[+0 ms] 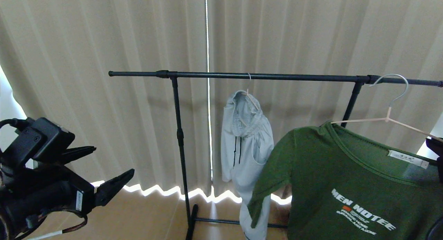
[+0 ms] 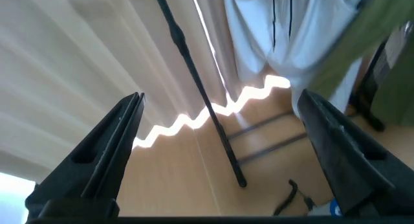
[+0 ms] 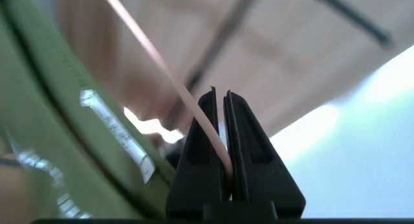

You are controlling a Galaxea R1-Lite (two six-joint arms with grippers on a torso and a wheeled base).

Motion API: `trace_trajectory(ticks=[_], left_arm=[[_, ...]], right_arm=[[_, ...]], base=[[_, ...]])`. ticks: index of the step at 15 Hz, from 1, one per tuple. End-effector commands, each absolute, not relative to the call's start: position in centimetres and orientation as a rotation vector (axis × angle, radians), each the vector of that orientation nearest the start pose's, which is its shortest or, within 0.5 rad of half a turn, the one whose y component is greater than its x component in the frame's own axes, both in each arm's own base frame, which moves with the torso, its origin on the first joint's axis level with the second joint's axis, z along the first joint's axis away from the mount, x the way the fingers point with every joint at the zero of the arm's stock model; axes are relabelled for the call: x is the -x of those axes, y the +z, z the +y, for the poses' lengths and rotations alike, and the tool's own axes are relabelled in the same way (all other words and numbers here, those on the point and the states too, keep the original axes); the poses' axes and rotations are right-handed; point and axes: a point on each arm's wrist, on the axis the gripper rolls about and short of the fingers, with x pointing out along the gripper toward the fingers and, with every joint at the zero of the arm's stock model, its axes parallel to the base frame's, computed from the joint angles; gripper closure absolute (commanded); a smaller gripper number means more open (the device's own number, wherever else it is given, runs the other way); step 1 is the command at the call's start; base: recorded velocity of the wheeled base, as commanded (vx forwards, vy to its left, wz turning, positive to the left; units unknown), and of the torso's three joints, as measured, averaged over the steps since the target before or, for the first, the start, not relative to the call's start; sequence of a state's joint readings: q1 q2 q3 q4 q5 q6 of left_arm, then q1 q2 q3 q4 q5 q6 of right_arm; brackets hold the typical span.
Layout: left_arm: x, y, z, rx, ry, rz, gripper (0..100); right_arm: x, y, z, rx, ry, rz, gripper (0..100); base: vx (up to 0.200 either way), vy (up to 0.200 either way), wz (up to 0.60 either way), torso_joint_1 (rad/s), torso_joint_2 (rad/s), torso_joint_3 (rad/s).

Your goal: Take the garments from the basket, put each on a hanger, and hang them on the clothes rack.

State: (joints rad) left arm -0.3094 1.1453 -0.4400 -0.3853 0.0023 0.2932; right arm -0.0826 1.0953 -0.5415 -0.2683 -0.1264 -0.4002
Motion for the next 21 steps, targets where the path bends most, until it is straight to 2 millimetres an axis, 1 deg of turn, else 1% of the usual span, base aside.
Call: trace_trajectory(ticks=[1,2,4,7,15,18,21], left_arm=[[-13.9,17.1,-4.3,-0.330,-0.341,0.277,0],[-13.9,16.8,-4.2,-0.334,-0.335,0.269,0],[-14.6,17.1,-4.3,-0.330,-0.320,0.204,0],[-14.3,16.2,-4.0,-0.366,-0.311,0.215,0],[-14.4,17.0,-4.0,-0.356,-0.299,0.180,0],[-14.1,17.4,-3.9,-0.351,-0.294,0.157,0],[-14.0,17.5,-3.9,-0.352,-0.295,0.152,0]], right_arm=[[-13.2,21.7,-2.3,0.397,-0.257,0.301,100],[-12.9,21.7,-2.6,0.398,-0.292,0.313,100],[-12.6,21.5,-2.9,0.398,-0.347,0.341,100],[-12.3,21.7,-3.0,0.404,-0.419,0.345,100],[-12.4,21.8,-3.3,0.405,-0.460,0.345,100],[-12.3,22.1,-3.2,0.404,-0.463,0.333,100],[-12.3,22.1,-3.2,0.404,-0.463,0.331,100]], base=[[0.000,0.000,0.00,0.000,0.00,0.000],[0.000,0.000,0.00,0.000,0.00,0.000],[0.000,0.000,0.00,0.000,0.00,0.000],[0.000,0.000,0.00,0.000,0.00,0.000],[0.000,0.000,0.00,0.000,0.00,0.000],[0.000,0.000,0.00,0.000,0.00,0.000],[0.200,0.000,0.00,-0.002,0.00,0.001]])
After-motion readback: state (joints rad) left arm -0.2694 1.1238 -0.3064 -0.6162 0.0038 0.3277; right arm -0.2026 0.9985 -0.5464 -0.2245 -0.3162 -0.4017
